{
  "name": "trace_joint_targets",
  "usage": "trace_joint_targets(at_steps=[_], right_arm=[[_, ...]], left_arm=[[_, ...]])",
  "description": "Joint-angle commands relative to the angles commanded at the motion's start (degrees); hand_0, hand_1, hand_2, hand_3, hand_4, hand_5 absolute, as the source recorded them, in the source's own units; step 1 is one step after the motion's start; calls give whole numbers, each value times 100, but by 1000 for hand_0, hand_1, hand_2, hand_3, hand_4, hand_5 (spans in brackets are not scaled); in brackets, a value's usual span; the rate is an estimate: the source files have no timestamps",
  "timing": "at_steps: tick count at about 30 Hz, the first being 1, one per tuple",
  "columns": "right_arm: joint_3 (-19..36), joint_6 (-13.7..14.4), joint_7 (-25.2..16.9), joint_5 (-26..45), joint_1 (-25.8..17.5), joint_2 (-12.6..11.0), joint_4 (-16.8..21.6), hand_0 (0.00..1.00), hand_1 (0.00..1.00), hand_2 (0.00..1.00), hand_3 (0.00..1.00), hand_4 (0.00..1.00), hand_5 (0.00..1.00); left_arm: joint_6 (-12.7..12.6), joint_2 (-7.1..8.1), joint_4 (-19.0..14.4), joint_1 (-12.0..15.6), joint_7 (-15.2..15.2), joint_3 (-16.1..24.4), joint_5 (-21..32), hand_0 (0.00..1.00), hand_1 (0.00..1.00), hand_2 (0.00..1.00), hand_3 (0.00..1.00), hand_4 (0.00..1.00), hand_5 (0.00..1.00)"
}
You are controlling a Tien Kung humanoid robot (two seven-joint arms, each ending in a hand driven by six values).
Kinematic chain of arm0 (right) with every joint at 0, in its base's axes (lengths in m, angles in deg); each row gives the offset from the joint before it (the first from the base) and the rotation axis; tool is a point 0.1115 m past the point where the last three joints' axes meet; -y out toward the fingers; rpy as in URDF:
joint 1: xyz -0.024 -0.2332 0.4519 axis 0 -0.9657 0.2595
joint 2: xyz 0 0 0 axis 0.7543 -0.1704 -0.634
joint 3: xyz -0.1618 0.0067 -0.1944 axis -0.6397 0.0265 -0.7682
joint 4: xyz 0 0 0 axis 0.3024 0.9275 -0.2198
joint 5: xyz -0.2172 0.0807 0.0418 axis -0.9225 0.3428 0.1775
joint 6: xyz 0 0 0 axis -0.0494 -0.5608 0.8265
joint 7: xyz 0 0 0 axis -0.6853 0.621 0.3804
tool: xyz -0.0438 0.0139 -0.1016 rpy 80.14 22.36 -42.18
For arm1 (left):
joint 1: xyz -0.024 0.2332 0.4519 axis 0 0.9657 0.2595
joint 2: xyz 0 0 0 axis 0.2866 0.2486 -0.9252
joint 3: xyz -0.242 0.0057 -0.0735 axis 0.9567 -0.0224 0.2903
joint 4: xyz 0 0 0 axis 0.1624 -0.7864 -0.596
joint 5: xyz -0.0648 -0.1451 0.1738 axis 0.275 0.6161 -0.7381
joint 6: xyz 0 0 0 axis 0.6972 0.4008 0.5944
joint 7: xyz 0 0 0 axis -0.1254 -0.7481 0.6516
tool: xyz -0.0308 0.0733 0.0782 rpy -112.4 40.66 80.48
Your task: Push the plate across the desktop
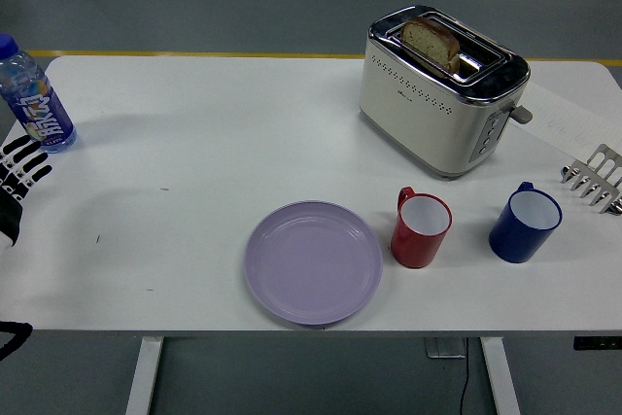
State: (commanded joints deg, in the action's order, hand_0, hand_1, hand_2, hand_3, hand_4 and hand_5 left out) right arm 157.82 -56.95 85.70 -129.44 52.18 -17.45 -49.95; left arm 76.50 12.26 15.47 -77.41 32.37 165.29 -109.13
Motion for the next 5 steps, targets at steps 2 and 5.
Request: trace_joint_targets(at_steps=[2,5], right_arm=[[3,1,-1,-3,-2,1,0,561,549,677,594,300,295],[5,0,-2,-5,-8,1,0,561,549,677,594,300,295]], left_arm=[[1,1,0,1,0,-5,0,708,736,719,643,516,998],[9,3,2,3,-2,-14,-5,708,736,719,643,516,998]])
